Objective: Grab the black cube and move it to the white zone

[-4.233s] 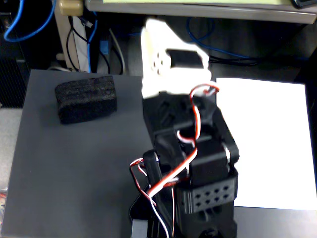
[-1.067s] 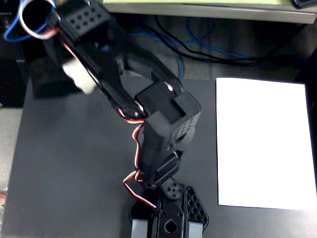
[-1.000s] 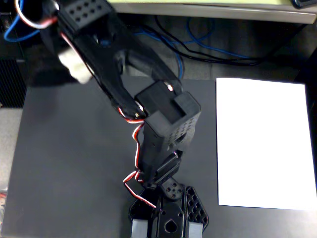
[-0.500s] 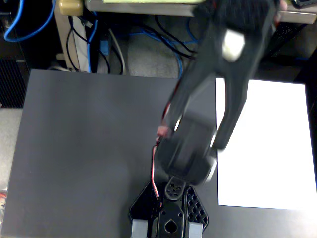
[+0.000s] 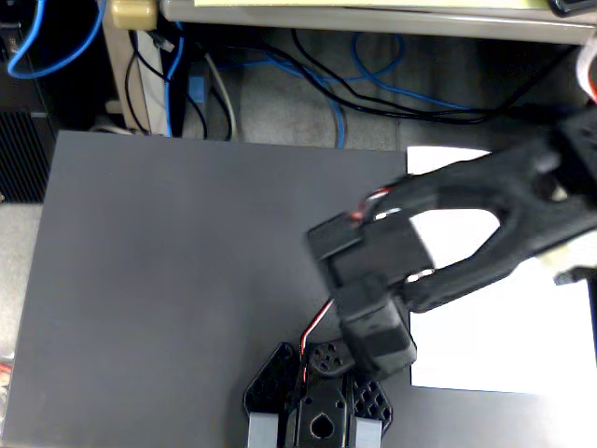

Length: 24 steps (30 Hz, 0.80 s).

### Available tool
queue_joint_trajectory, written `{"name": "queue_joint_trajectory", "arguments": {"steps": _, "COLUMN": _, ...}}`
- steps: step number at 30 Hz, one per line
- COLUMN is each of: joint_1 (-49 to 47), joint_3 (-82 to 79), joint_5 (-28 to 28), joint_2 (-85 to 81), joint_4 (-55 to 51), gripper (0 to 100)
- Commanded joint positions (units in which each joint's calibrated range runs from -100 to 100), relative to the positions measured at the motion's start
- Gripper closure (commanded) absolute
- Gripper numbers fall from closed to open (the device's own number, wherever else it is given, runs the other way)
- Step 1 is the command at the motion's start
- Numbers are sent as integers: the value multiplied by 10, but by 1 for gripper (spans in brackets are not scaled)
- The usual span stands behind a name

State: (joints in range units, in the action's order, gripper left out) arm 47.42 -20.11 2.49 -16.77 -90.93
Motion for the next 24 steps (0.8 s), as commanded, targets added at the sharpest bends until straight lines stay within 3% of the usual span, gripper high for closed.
{"name": "queue_joint_trajectory", "arguments": {"steps": 1, "joint_1": 23, "joint_3": 6, "joint_5": 2, "joint_2": 26, "joint_4": 71, "gripper": 99}}
{"name": "queue_joint_trajectory", "arguments": {"steps": 6, "joint_1": -5, "joint_3": -55, "joint_5": 2, "joint_2": 27, "joint_4": 89, "gripper": 98}}
{"name": "queue_joint_trajectory", "arguments": {"steps": 9, "joint_1": -25, "joint_3": -143, "joint_5": 3, "joint_2": 27, "joint_4": 170, "gripper": 98}}
{"name": "queue_joint_trajectory", "arguments": {"steps": 15, "joint_1": -51, "joint_3": -152, "joint_5": 3, "joint_2": 27, "joint_4": 176, "gripper": 98}}
{"name": "queue_joint_trajectory", "arguments": {"steps": 20, "joint_1": -47, "joint_3": -201, "joint_5": 3, "joint_2": 27, "joint_4": 191, "gripper": 78}}
{"name": "queue_joint_trajectory", "arguments": {"steps": 24, "joint_1": -47, "joint_3": -221, "joint_5": 14, "joint_2": 19, "joint_4": 211, "gripper": 73}}
